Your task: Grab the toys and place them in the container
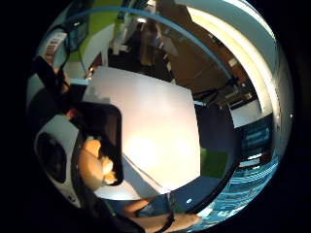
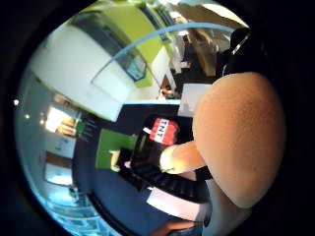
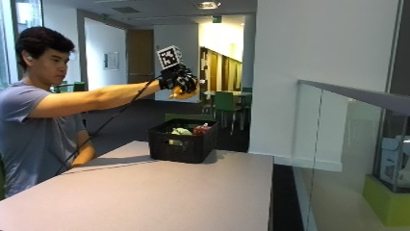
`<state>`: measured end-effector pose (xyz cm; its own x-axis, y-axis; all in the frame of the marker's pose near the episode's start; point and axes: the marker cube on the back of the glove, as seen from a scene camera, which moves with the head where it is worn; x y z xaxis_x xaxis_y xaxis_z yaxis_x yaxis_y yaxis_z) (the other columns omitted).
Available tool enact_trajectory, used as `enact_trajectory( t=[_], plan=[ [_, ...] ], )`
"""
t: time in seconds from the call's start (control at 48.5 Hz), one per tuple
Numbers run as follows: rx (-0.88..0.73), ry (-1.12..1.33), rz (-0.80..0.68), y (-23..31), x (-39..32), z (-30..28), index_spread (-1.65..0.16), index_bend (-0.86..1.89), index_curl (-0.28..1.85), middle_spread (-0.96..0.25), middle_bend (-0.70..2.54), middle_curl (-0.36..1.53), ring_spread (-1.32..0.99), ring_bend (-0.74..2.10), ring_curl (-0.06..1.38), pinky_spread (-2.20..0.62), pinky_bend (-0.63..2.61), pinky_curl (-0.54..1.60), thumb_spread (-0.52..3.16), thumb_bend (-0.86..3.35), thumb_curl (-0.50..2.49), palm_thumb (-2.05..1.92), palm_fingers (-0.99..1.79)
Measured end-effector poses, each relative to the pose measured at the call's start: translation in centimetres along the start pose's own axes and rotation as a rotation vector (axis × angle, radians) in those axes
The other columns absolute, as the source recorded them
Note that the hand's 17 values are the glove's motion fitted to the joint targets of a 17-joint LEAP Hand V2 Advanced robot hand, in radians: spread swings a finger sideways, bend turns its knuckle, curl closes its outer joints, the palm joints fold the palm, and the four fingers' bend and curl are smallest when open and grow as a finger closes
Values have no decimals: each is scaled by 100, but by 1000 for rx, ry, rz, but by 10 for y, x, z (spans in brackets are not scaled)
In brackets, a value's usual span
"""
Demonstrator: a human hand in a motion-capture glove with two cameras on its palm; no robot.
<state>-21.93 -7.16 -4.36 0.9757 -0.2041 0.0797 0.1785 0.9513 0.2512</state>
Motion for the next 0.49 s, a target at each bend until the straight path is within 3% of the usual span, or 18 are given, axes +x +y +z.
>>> enact_trajectory(
  t=[0.165,0.268,0.309,0.371,0.453,0.495],
  plan=[
    [-29,-35,-75,-5,17,31,-42,15,45,-53,36,71,-45,110,49,-44,104,43,72,10,86,72,104],
    [-89,-131,-47,-2,3,41,-42,13,45,-53,34,73,-45,110,49,-45,105,44,73,9,88,71,101],
    [-119,-175,-79,0,-1,42,-41,1,41,-50,29,72,-44,113,50,-45,113,46,78,5,86,66,90],
    [-148,-210,-110,3,-3,43,-39,-11,32,-39,13,68,-38,121,52,-43,120,48,96,-17,70,26,59],
    [-153,-165,-83,1,5,43,-37,-5,27,-27,10,65,-30,118,52,-35,136,52,97,-20,58,-10,22],
    [-141,-139,-65,-1,10,42,-37,-1,24,-23,13,63,-26,115,51,-32,141,52,97,-17,54,-15,15]
  ],
)
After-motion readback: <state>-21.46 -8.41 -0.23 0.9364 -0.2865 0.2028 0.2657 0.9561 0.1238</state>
